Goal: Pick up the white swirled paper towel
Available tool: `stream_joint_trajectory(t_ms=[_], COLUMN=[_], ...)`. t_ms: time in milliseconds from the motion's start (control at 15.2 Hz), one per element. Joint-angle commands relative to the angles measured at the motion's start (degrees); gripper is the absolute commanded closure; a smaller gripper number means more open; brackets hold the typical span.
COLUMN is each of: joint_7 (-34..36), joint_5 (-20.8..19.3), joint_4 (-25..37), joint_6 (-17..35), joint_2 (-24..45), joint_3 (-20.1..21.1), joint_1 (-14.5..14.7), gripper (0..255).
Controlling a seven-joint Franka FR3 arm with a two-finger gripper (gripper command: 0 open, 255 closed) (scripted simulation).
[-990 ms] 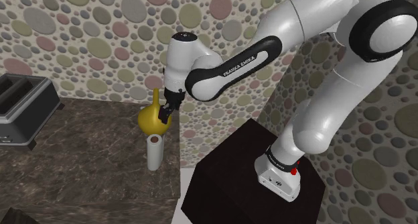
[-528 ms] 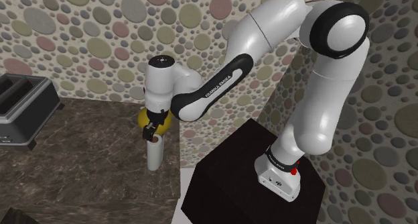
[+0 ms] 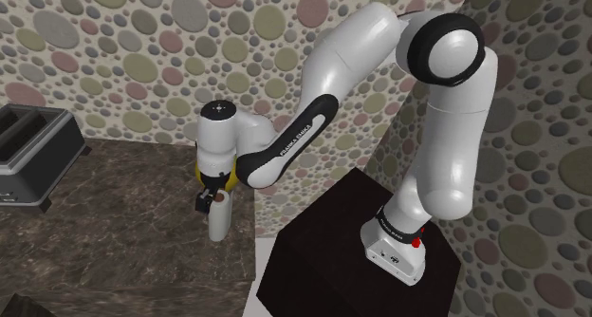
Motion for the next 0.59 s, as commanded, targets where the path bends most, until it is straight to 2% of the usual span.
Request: stream_joint_trajectory(t_ms=[0, 66, 132, 528], joint_7=[0.6, 0.6, 0.5, 0.5], joint_5=[-0.8, -0.8, -0.7, -0.7], joint_4=[0.0, 0.0, -0.1, 0.0], joint_6=[1.0, 1.0, 1.0, 0.9], joint_2=[1.0, 1.0, 0.9, 1.0], joint_3=[-0.5, -0.5, -0.5, -0.5], joint_1=[0.4, 0.4, 0.3, 0.3], gripper=[0, 0, 255, 255])
